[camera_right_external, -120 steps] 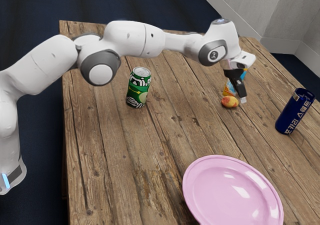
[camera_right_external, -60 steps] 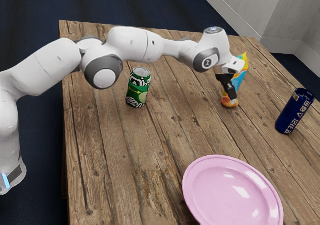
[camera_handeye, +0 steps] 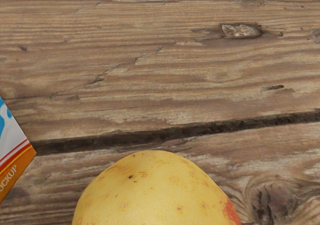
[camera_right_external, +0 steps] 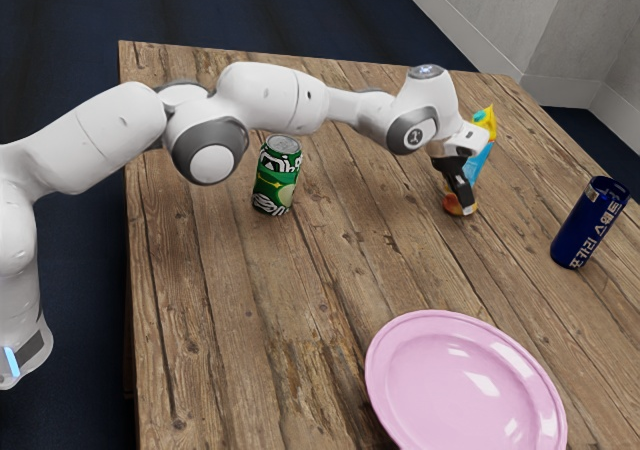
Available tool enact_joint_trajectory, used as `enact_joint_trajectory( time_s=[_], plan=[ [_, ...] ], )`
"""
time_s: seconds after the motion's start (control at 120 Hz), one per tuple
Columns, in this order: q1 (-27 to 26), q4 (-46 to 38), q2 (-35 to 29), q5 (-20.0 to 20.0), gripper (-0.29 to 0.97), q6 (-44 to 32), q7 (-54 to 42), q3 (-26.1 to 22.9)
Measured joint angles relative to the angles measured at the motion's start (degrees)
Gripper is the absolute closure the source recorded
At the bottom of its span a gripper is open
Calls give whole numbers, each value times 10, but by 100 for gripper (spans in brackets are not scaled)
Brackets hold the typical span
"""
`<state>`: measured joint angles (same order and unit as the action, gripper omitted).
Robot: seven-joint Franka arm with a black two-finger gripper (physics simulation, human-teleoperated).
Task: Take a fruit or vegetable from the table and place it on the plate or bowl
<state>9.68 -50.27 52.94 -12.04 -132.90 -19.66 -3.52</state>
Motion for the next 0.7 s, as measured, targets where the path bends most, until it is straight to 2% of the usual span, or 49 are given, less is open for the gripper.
enact_joint_trajectory(
  time_s=[0.083, 0.242, 0.358, 0.467, 0.7],
  plan=[
    [0, 0, 0, 0, 7, -1, 2, 0],
    [1, 0, 0, 8, 33, -3, 7, 1],
    [2, 0, 0, 16, 43, -5, 16, 1],
    [2, 0, 0, 21, 46, -7, 26, 1],
    [2, 0, 3, 24, 42, -9, 44, 2]
  ],
)
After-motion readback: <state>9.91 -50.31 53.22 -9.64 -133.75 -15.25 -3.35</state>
